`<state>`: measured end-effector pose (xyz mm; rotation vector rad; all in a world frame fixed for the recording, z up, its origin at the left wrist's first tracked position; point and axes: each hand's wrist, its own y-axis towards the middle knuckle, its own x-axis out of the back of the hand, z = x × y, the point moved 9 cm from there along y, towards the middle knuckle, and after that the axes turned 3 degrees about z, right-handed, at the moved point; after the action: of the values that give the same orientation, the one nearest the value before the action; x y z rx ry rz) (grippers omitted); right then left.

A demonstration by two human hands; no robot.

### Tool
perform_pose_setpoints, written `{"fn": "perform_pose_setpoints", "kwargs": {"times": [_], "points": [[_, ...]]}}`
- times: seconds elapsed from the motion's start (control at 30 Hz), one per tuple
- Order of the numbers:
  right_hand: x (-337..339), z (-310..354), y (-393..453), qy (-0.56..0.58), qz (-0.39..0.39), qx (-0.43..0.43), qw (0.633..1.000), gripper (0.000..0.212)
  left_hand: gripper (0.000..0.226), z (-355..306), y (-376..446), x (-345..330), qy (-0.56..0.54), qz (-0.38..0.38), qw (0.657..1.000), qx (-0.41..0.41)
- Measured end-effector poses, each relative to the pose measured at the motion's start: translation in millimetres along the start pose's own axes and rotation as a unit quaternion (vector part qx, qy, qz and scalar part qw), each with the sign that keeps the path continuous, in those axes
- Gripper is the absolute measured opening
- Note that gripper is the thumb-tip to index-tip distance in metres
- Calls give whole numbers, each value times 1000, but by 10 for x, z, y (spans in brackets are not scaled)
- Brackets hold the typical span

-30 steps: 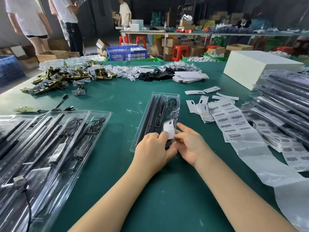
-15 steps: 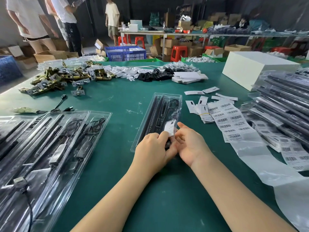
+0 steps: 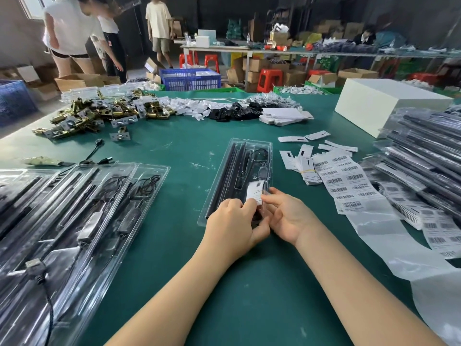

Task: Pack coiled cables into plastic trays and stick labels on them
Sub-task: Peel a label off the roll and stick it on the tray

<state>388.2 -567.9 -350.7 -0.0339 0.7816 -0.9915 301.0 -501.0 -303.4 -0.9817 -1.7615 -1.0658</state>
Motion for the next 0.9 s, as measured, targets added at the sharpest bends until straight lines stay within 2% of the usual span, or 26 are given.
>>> {"fn": "perform_pose_setpoints", "kwargs": {"times": [0.2, 0.27, 0.37, 0.67, 0.8, 0.87, 0.9], "points": [[-4, -16, 27, 21, 7, 4, 1000, 55, 43, -10, -16, 31, -16, -15, 1000, -7], [-56, 11, 19, -3, 34, -1, 999, 50, 43, -4, -14, 37, -21, -18, 1000, -5], [-142, 33, -15, -49, 76, -22, 996, 31, 43, 1, -14, 36, -20, -18, 1000, -3], [-158, 23, 5, -21, 76, -28, 996, 33, 40, -4, -23, 68, -37, -43, 998, -6], [-211, 27, 1, -27, 109, -29, 993, 44, 40, -1, -25, 71, -33, -45, 998, -3], [-162, 43, 37, 7, 90, -17, 996, 61, 39, -4, -27, 83, -34, -49, 998, -6], [-155, 53, 31, 17, 87, -12, 996, 61, 39, -5, -27, 83, -34, -48, 998, -6]]}}
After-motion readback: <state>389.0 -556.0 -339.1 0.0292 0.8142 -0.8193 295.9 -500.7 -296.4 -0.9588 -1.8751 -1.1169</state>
